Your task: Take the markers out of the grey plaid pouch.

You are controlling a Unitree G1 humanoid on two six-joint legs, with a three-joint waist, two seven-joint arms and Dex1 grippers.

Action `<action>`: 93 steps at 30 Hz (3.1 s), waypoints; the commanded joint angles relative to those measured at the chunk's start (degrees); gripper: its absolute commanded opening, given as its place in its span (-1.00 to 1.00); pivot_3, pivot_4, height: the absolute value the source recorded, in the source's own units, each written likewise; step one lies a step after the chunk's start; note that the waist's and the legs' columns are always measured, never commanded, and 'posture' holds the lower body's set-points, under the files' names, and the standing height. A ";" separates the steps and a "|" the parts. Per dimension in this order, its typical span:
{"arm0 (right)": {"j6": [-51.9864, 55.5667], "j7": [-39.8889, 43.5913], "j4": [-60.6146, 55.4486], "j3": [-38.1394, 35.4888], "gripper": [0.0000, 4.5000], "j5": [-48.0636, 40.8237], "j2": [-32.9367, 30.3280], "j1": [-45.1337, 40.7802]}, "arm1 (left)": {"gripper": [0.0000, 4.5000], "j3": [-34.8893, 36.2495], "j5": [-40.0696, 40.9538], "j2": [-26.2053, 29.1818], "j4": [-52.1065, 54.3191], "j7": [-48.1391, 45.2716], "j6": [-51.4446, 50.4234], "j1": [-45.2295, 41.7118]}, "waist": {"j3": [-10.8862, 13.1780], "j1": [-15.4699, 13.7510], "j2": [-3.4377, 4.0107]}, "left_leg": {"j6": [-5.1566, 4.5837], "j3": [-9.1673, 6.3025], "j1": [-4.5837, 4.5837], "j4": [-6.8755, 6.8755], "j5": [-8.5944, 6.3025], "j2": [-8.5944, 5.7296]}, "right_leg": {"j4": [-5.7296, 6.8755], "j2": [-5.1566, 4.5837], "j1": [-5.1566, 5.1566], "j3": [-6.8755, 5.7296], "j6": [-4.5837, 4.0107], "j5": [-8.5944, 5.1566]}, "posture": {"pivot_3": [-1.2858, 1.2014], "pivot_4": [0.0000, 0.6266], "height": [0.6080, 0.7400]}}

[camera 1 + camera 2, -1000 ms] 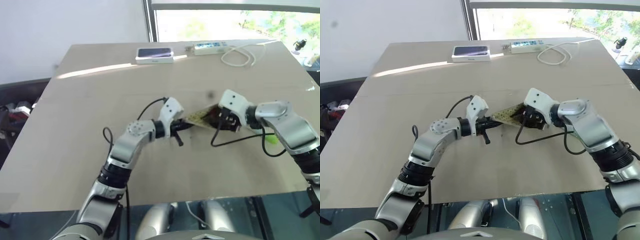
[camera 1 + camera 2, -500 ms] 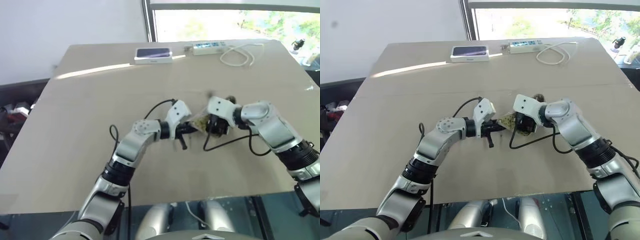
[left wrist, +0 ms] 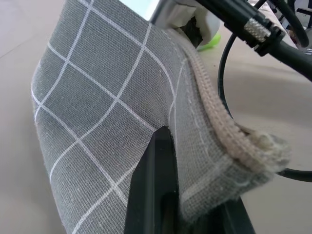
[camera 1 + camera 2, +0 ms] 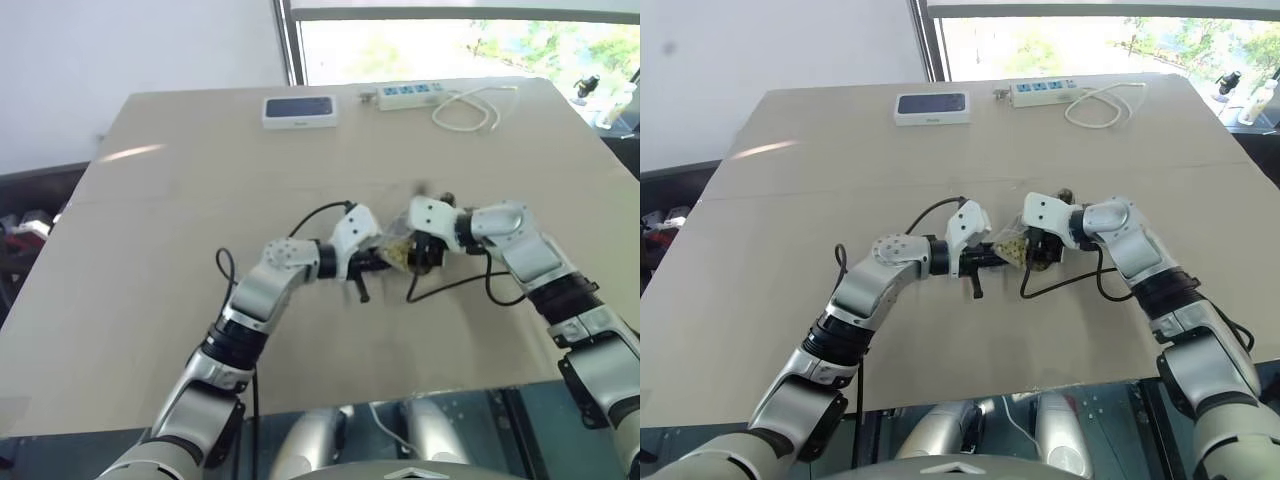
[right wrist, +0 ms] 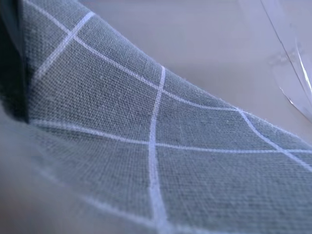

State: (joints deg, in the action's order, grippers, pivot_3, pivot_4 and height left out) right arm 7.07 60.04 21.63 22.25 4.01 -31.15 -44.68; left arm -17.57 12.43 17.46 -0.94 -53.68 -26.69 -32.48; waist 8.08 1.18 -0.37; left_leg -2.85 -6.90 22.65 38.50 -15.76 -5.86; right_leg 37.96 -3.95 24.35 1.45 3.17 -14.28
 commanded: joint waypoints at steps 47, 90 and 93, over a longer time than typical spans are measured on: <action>24.23 7.61 -30.09 -4.13 -0.80 4.41 -16.62 5.91 | -1.00 0.32 1.02 1.31 0.51 -4.43 6.53 1.89 | -0.01 -0.64 0.03 | -0.01 -0.09 -0.48 -0.13 -0.01 0.00 | -0.14 -0.05 -0.53 0.14 0.00 -0.01 | 0.03 -0.52 1.00; 60.03 -19.69 -33.82 -23.68 -0.80 -16.43 0.76 8.68 | -1.00 -3.59 -25.33 -1.76 -11.89 21.98 25.21 0.54 | -0.01 -0.95 0.03 | -0.01 -0.06 -0.43 -0.18 -0.01 -0.02 | -0.11 -0.06 -0.44 0.18 0.00 0.00 | 0.03 -0.52 1.00; 56.02 -19.76 -34.16 -21.93 -0.80 -16.05 -1.38 9.69 | -1.00 -2.65 -24.06 -1.86 -12.41 21.80 24.92 0.58 | -0.01 -0.95 0.03 | -0.01 -0.07 -0.42 -0.18 -0.01 -0.02 | -0.12 -0.06 -0.44 0.16 0.00 0.00 | 0.03 -0.52 1.00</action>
State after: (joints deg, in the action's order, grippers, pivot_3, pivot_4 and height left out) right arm 65.90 40.48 -10.26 0.03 -11.85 -31.78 -34.90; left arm -21.53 -12.18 15.70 -13.84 -32.21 -2.14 -31.29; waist 8.07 0.23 -0.35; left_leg -2.87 -6.96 22.23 38.32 -15.78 -5.88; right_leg 37.85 -4.01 23.91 1.62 3.17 -14.29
